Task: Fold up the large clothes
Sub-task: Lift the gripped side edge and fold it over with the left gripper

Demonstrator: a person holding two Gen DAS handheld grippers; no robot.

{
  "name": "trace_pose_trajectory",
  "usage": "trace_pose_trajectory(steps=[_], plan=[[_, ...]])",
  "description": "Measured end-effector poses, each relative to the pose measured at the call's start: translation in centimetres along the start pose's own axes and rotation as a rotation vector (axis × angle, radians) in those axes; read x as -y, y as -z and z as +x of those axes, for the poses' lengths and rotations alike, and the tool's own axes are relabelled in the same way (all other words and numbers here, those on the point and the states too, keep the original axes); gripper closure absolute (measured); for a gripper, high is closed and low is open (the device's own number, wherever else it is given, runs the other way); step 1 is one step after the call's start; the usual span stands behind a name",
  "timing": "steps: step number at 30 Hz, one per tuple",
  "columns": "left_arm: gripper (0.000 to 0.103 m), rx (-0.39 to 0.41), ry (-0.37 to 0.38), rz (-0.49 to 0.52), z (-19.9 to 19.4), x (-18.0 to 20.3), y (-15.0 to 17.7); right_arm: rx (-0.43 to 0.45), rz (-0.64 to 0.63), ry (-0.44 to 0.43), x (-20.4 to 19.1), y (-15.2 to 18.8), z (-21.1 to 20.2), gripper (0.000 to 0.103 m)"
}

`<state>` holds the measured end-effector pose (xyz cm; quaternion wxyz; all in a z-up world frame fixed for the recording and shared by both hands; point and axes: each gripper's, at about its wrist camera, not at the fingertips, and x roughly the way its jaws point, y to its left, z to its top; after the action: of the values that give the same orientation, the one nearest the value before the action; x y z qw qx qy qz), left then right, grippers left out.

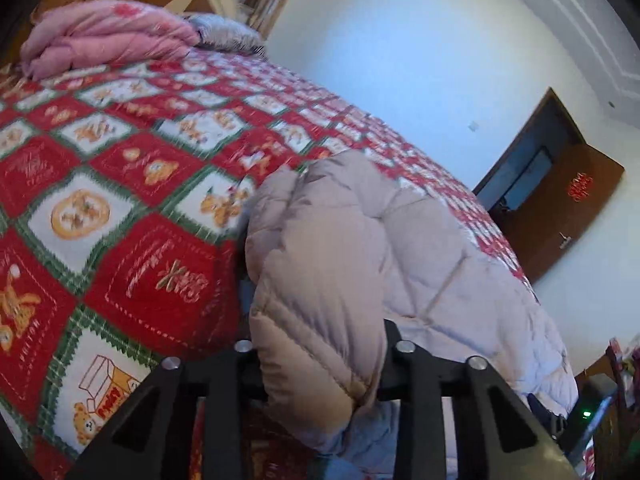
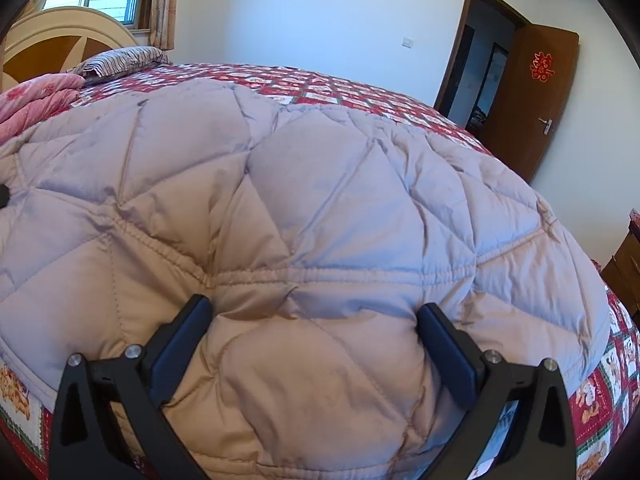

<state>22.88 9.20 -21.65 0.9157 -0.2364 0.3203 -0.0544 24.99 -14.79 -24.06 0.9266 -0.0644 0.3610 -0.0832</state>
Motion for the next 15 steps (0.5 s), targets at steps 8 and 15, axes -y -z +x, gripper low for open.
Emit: trace_pose_trajectory(steps=[8, 15], plan=[[0.08, 0.045, 0.076, 0.015, -3.0, 0.6, -0.9, -0.008, 0.015, 0.024, -0.7, 0.3, -0.5, 0.0], [0.082, 0.089, 0.088, 0.024, -6.2, -0.7, -1.9, 0.021, -0.012, 0.06, -3.2, 1.1, -1.7, 0.0]])
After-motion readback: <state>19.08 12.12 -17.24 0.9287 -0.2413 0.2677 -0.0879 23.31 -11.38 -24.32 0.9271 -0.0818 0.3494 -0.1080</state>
